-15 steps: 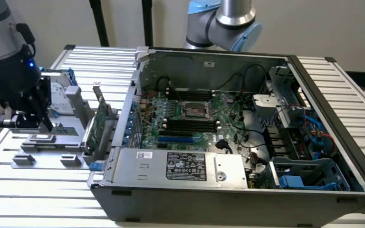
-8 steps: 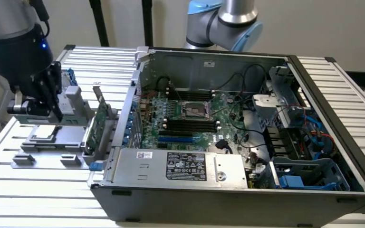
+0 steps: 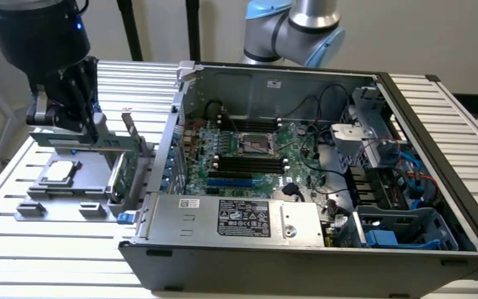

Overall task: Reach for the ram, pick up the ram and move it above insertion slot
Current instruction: 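Pick up the ram and move it above insertion slot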

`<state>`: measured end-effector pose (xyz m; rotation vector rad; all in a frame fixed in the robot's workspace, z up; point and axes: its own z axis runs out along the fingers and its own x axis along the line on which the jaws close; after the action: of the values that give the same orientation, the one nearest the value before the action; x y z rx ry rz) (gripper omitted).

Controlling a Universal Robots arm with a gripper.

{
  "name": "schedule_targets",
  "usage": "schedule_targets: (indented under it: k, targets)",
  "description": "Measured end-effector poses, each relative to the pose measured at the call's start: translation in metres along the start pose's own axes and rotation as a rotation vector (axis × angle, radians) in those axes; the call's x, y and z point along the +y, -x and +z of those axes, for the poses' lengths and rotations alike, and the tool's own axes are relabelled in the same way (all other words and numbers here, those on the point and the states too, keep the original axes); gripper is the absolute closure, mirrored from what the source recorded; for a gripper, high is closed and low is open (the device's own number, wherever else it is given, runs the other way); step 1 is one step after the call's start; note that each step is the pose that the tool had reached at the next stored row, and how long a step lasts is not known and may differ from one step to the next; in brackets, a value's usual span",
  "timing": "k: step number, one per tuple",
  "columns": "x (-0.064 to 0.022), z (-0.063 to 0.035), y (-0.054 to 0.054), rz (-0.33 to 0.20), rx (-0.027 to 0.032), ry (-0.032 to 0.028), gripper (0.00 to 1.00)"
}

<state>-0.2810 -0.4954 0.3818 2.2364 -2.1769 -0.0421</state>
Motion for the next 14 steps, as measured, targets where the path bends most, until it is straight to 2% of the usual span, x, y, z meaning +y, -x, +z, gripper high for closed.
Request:
schedule_targets:
  k: [4,14]
  targets:
    - [-0.0131,-0.0111,0.001,0.000,-0.0008,0.0000,0.87]
    - [-0.0535,-0.0149,0.004,0.000,-0.0080,-0.0001,0.87]
